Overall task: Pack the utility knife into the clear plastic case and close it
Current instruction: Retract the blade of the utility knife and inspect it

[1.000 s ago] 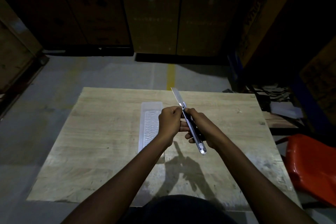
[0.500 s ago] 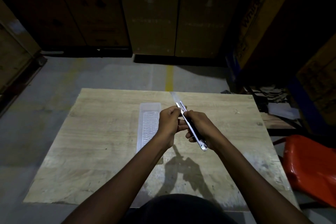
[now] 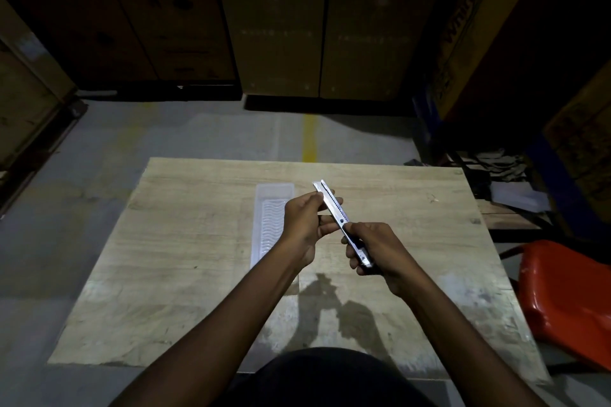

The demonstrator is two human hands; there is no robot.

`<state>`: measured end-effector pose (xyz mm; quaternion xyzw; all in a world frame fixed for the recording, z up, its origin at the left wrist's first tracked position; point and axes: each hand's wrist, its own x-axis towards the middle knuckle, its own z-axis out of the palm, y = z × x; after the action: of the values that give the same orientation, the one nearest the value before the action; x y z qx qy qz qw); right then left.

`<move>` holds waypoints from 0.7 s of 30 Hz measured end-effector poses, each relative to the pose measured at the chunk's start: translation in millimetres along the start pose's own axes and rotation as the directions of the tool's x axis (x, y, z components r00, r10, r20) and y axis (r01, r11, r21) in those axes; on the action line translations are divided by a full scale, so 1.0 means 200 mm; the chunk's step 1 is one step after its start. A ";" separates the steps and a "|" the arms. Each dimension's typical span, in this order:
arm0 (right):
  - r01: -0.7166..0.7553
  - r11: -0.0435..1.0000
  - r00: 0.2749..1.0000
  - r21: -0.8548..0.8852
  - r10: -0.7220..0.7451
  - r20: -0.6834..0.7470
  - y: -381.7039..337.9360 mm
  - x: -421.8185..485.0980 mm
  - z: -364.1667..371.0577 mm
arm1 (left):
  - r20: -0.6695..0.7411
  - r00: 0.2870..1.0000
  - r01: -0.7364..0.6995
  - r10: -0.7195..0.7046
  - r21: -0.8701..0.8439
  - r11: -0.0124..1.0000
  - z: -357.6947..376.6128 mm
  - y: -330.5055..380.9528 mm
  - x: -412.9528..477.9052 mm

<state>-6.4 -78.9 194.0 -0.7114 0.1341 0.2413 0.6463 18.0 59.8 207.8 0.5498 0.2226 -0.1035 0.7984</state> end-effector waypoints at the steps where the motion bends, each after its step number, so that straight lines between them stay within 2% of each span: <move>1: 0.000 1.000 1.000 -0.001 0.000 0.008 0.01 -0.01 0.00 | -0.005 1.000 -0.004 0.004 0.001 1.000 0.00 0.00 0.00; 9: 0.051 0.999 0.995 0.006 -0.051 0.091 0.07 -0.05 0.00 | -0.038 0.999 -0.018 0.017 -0.006 1.000 0.00 0.00 0.00; 21: 0.100 0.986 0.982 0.133 -0.119 0.146 0.09 -0.05 0.02 | -0.025 0.997 -0.070 0.071 0.044 0.997 0.01 -0.03 -0.02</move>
<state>-25.5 -78.3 183.4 -0.6550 0.0595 0.2505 0.7104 13.4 55.4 204.8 0.5757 0.2114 -0.0726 0.7865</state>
